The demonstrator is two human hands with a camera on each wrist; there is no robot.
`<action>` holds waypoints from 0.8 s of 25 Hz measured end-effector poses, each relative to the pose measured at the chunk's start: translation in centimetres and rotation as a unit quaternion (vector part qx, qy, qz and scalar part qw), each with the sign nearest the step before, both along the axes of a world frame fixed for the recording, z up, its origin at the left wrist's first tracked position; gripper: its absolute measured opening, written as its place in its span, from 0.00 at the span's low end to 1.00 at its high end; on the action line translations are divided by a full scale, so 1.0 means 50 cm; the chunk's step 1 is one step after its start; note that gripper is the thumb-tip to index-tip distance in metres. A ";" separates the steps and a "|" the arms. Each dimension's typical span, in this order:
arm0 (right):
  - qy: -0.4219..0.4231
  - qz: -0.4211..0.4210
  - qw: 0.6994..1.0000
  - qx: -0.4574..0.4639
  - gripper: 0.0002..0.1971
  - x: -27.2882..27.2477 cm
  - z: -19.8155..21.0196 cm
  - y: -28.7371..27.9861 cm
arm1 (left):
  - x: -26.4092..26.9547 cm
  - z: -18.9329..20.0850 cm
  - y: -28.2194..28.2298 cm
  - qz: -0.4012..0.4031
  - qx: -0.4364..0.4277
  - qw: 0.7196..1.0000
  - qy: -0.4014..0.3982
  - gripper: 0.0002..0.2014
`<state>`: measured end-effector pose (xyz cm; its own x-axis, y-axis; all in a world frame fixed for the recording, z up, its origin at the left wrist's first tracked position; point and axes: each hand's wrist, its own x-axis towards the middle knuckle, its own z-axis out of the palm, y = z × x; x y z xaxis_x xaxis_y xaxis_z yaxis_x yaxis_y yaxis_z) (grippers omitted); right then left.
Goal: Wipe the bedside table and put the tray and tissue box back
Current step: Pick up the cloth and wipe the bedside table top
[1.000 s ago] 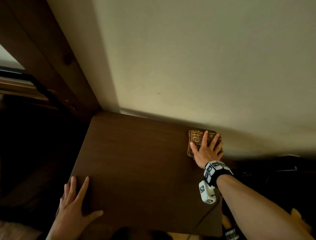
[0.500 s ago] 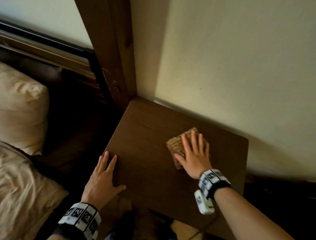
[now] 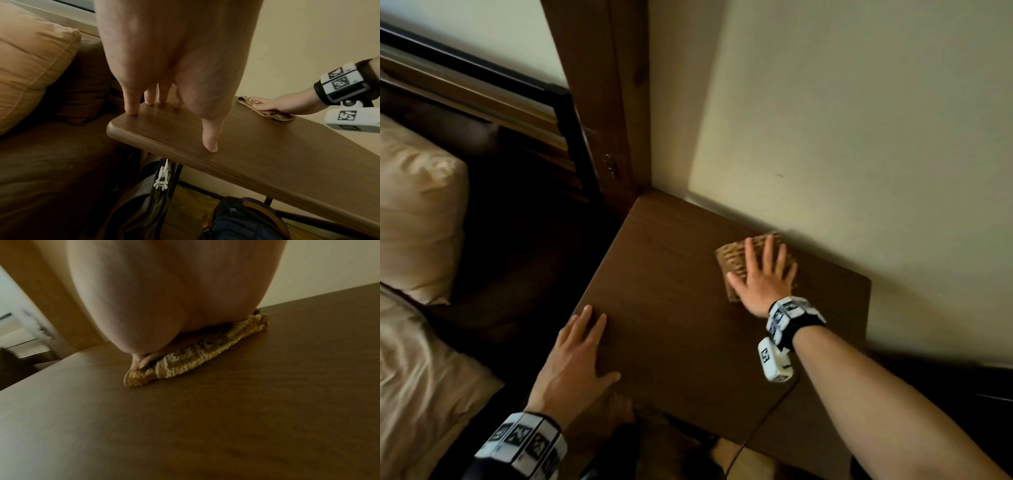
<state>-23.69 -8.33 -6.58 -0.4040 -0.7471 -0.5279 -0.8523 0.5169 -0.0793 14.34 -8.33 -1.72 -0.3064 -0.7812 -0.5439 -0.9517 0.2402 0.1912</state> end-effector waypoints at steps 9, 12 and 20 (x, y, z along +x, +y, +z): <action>-0.005 -0.255 0.967 -0.019 0.48 -0.279 0.029 0.249 | -0.002 -0.031 -0.017 0.003 -0.004 1.000 0.017 0.63; -0.004 -0.259 0.966 -0.024 0.43 -0.289 0.012 0.195 | -0.005 -0.033 -0.022 0.003 -0.001 1.000 -0.002 0.65; 0.072 -0.173 0.980 -0.061 0.36 -0.245 0.008 0.183 | -0.009 -0.008 -0.021 -0.013 0.009 1.000 0.015 0.60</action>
<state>-35.92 0.80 -6.16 -0.7080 -0.6067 -0.3614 -0.6352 0.7708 -0.0496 13.90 -9.40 -2.10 -0.3430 -0.7626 -0.5484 -0.9389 0.2607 0.2248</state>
